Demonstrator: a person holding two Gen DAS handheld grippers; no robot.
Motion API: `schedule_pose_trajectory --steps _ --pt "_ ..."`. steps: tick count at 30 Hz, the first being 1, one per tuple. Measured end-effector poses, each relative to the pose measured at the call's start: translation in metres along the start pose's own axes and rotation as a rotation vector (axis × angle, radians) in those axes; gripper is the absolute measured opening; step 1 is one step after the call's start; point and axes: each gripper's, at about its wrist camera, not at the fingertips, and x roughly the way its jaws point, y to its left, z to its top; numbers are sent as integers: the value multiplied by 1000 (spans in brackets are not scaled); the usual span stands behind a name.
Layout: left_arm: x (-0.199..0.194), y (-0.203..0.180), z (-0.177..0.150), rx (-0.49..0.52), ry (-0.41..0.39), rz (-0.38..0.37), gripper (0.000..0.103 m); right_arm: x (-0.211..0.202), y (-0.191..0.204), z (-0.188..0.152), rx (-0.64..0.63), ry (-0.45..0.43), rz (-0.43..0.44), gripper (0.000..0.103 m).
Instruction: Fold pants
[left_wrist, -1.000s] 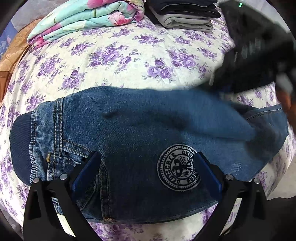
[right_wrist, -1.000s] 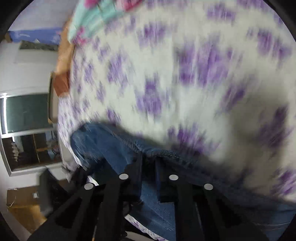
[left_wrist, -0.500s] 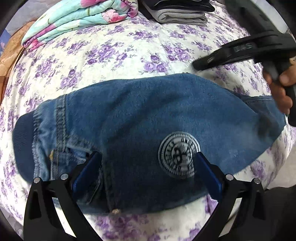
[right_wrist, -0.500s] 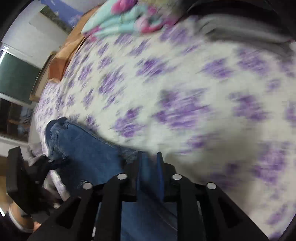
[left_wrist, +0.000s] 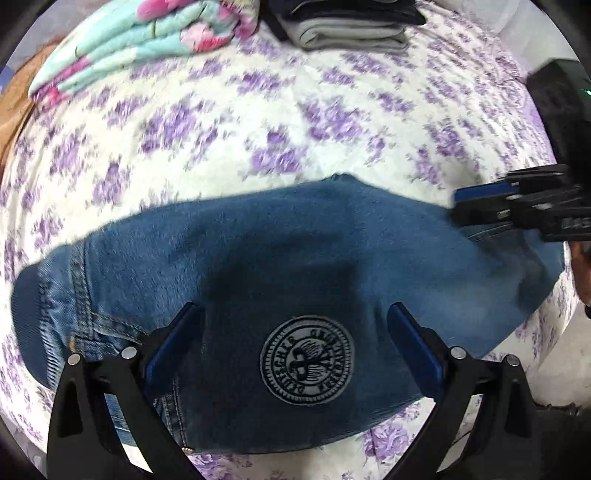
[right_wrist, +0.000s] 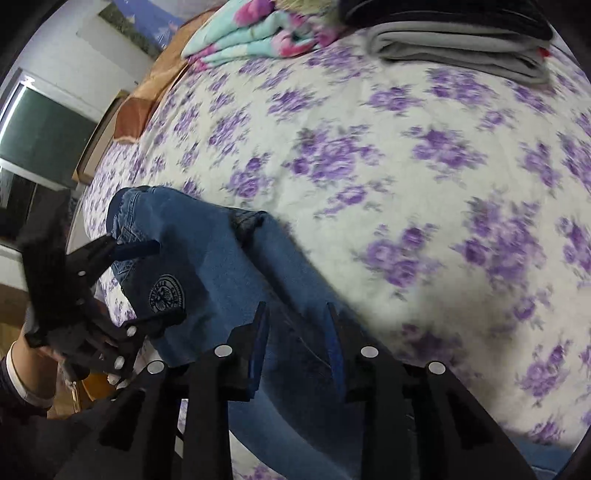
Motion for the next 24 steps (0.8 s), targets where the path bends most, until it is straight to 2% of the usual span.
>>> schedule_pose_trajectory --steps 3,5,8,11,14,15,16,19,22,23,24 --pt "6 3 -7 23 -5 20 98 9 2 -10 -92 62 -89 26" --pt "6 0 -12 60 -8 43 98 21 10 -20 -162 102 -107 26" --pt "6 2 -17 68 -14 49 98 33 25 -29 -295 106 -182 26" --pt "5 5 -19 50 -15 36 98 34 30 -30 -331 106 -187 26" --pt "2 8 -21 43 -19 28 98 27 26 -30 -319 104 -128 27" --pt "2 8 -21 44 -19 28 98 28 25 -31 -322 107 -128 34" --pt "2 7 -22 47 -20 30 98 28 24 -31 -333 106 -140 36" --pt "3 5 -22 45 -19 45 98 42 22 -33 -343 129 -144 35" --pt "4 3 -21 40 -13 58 98 51 31 -28 -347 135 -155 24" --pt "4 4 -21 36 -11 57 98 50 32 -27 -349 142 -154 11" --pt "4 4 -20 33 -10 55 98 47 32 -24 -336 148 -144 7"
